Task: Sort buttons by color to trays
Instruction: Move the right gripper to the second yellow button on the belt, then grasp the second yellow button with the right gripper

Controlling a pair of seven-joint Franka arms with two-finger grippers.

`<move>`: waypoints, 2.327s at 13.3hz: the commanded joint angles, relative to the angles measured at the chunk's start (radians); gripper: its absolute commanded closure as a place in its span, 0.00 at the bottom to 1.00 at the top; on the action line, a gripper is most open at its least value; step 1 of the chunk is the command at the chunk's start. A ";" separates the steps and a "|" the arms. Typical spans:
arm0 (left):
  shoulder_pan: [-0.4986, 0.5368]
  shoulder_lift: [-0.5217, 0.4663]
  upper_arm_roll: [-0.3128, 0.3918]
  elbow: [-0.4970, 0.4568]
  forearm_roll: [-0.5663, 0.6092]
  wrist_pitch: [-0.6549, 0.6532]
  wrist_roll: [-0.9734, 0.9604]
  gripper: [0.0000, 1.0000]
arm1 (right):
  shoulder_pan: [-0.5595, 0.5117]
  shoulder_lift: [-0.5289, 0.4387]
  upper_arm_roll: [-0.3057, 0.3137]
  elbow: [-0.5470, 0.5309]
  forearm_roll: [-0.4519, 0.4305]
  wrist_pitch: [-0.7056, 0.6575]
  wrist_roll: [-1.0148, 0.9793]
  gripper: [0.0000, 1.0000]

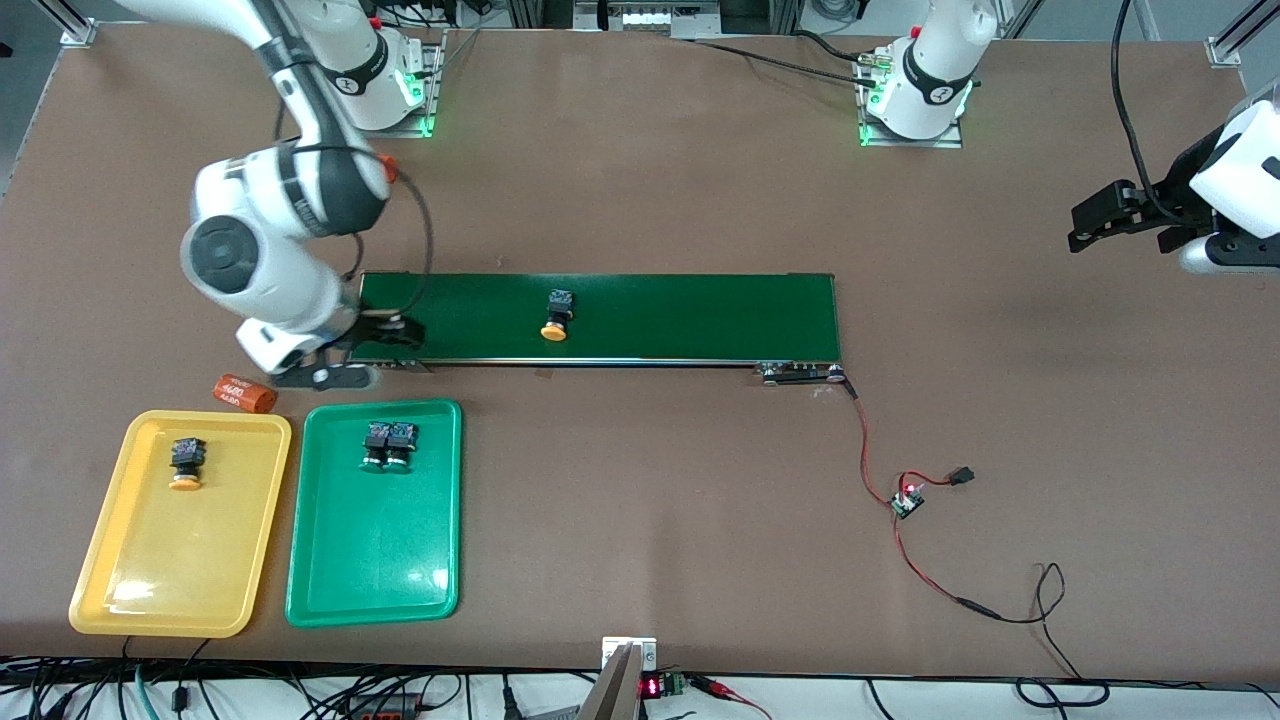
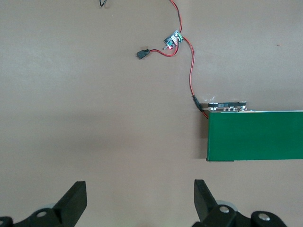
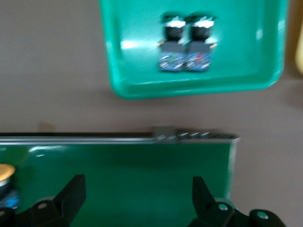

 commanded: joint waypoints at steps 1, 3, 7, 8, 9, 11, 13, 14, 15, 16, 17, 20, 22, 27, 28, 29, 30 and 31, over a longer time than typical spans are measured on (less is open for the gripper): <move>0.000 0.017 0.008 0.037 0.024 -0.030 0.021 0.00 | 0.052 -0.015 0.039 -0.023 0.010 -0.002 0.091 0.00; 0.000 0.014 0.005 0.037 0.024 -0.040 0.020 0.00 | 0.089 -0.004 0.041 -0.023 0.009 -0.002 0.091 0.00; 0.005 0.014 0.011 0.037 0.024 -0.045 0.021 0.00 | 0.149 0.028 0.047 -0.020 0.007 0.028 0.188 0.00; 0.005 0.014 0.011 0.037 0.024 -0.045 0.021 0.00 | 0.149 0.031 0.047 -0.021 0.007 0.047 0.193 0.00; 0.003 0.014 0.011 0.037 0.024 -0.045 0.021 0.00 | 0.149 0.039 0.047 -0.021 0.007 0.062 0.212 0.00; 0.003 0.014 0.010 0.038 0.024 -0.045 0.020 0.00 | 0.152 0.060 0.047 -0.021 0.007 0.111 0.251 0.00; 0.003 0.014 0.007 0.038 0.024 -0.045 0.018 0.00 | 0.152 0.085 0.047 -0.023 0.009 0.163 0.265 0.00; 0.003 0.014 0.005 0.038 0.024 -0.045 0.018 0.00 | 0.151 0.091 0.045 -0.023 0.009 0.183 0.271 0.00; 0.003 0.015 0.004 0.038 0.024 -0.045 0.018 0.00 | 0.151 0.103 0.047 -0.023 0.009 0.196 0.288 0.00; 0.003 0.015 0.004 0.038 0.024 -0.045 0.018 0.00 | 0.154 0.111 0.047 -0.024 0.009 0.205 0.292 0.00; 0.003 0.015 0.004 0.038 0.024 -0.045 0.018 0.00 | 0.157 0.117 0.047 -0.027 0.007 0.205 0.292 0.00; 0.003 0.015 0.008 0.038 0.024 -0.045 0.018 0.00 | 0.158 0.137 0.045 -0.039 0.006 0.208 0.291 0.00; 0.003 0.015 0.010 0.038 0.024 -0.045 0.020 0.00 | 0.157 0.146 0.044 -0.052 0.000 0.208 0.283 0.14; 0.003 0.014 0.010 0.038 0.024 -0.047 0.018 0.00 | 0.149 0.140 0.022 -0.067 -0.005 0.199 0.236 0.88; 0.003 0.015 0.010 0.038 0.024 -0.045 0.020 0.00 | 0.146 0.134 0.019 -0.061 -0.003 0.196 0.230 1.00; 0.003 0.015 0.010 0.038 0.024 -0.045 0.020 0.00 | 0.144 0.117 0.006 -0.050 -0.003 0.187 0.222 1.00; 0.003 0.014 0.008 0.038 0.023 -0.047 0.020 0.00 | 0.138 0.102 -0.004 -0.030 -0.003 0.142 0.216 1.00; 0.003 0.014 0.010 0.038 0.023 -0.047 0.017 0.00 | 0.125 0.089 -0.004 0.014 -0.002 0.071 0.196 1.00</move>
